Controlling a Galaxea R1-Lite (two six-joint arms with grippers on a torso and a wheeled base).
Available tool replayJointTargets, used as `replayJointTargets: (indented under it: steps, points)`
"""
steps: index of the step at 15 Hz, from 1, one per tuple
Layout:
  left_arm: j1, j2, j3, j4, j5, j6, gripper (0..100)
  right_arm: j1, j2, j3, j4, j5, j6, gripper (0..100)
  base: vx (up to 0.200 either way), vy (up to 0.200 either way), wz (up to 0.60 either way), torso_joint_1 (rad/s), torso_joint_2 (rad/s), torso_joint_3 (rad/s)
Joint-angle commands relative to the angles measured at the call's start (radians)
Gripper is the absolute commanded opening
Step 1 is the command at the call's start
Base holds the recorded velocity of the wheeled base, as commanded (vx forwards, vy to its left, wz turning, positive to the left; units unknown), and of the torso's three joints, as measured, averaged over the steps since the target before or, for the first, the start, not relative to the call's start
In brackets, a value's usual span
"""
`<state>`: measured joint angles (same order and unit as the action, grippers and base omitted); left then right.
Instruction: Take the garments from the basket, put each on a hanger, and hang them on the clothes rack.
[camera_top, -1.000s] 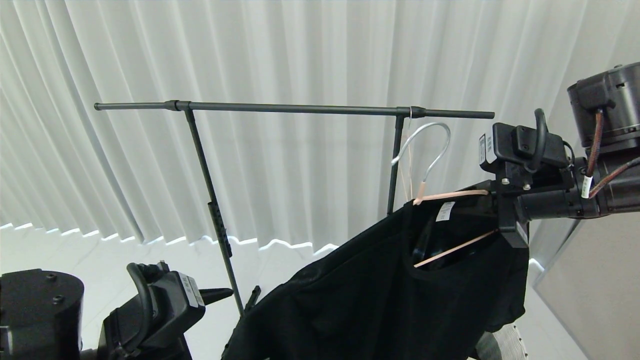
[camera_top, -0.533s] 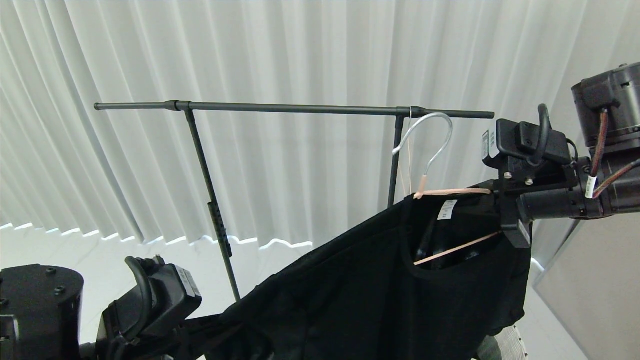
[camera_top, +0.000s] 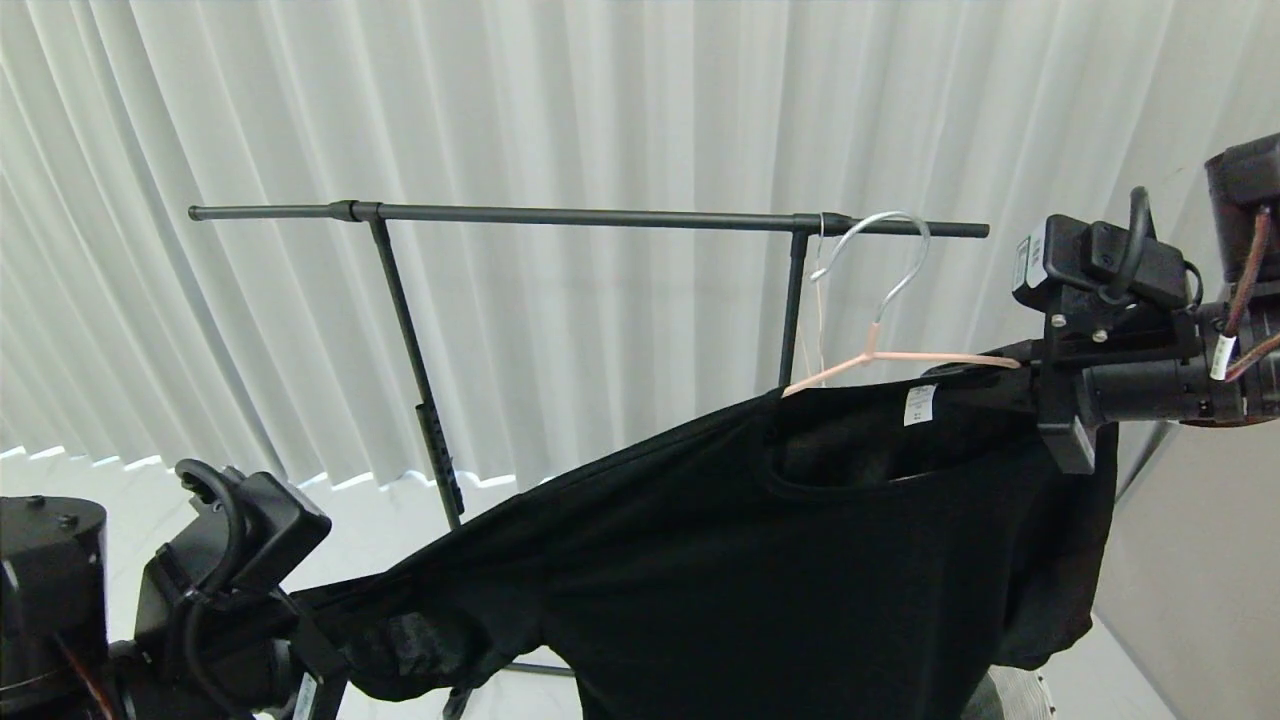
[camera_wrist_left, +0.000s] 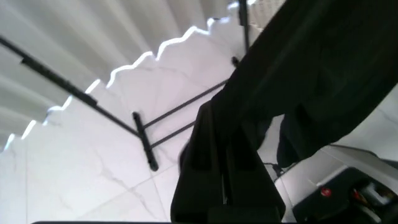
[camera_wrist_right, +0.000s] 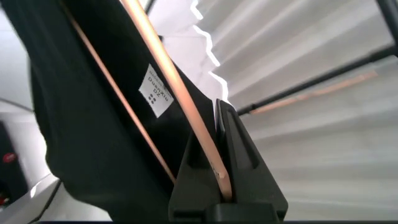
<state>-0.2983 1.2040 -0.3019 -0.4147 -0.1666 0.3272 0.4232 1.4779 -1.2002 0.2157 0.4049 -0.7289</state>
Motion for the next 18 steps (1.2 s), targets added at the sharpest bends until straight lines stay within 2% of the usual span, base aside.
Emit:
replayJointTargets:
  steps: [1, 4, 7, 8, 12, 15, 16, 17, 18]
  points:
    - [0.016, -0.024, -0.005, 0.001, -0.001, -0.002, 0, -0.017, -0.027, 0.027, -0.013, -0.001, 0.042, 0, 0.0, 0.0, 0.0, 0.0, 0.0, 0.0]
    - [-0.044, -0.058, -0.013, 0.001, -0.001, -0.004, 0, -0.012, -0.039, 0.051, -0.03, -0.005, 0.074, 0, 0.0, 0.0, 0.0, 0.0, 0.0, 0.0]
    - [-0.058, -0.063, -0.06, 0.001, -0.001, -0.002, 0, -0.012, -0.05, 0.065, -0.032, -0.005, 0.112, 0, 0.0, 0.0, 0.0, 0.0, 0.0, 0.0]
    - [-0.058, -0.063, -0.069, 0.001, -0.001, -0.005, 100, -0.012, -0.05, 0.065, -0.033, -0.005, 0.123, 0, 0.0, 0.0, 0.0, 0.0, 0.0, 0.0]
    - [-0.058, -0.066, -0.08, 0.001, -0.002, -0.008, 100, -0.012, -0.05, 0.062, -0.033, -0.006, 0.148, 0, 0.0, 0.0, 0.0, 0.0, 0.0, 0.0]
    - [-0.059, -0.066, -0.083, 0.001, -0.002, -0.013, 100, -0.012, -0.05, 0.064, -0.033, -0.006, 0.197, 0, 0.0, 0.0, 0.0, 0.0, 0.0, 0.0]
    - [-0.058, -0.066, -0.088, 0.001, -0.002, -0.047, 100, -0.012, -0.051, 0.062, -0.033, -0.006, 0.217, 0, 0.0, 0.0, 0.0, 0.0, 0.0, 0.0]
    - [-0.058, -0.066, -0.105, 0.001, -0.002, -0.143, 100, -0.012, -0.053, 0.062, -0.033, -0.008, 0.243, 0, 0.0, 0.0, 0.0, 0.0, 0.0, 0.0]
    - [-0.058, -0.069, -0.129, 0.001, 0.001, -0.27, 100, -0.012, -0.06, 0.064, -0.032, -0.018, 0.278, 0, 0.0, 0.0, 0.0, 0.0, 0.0, 0.0]
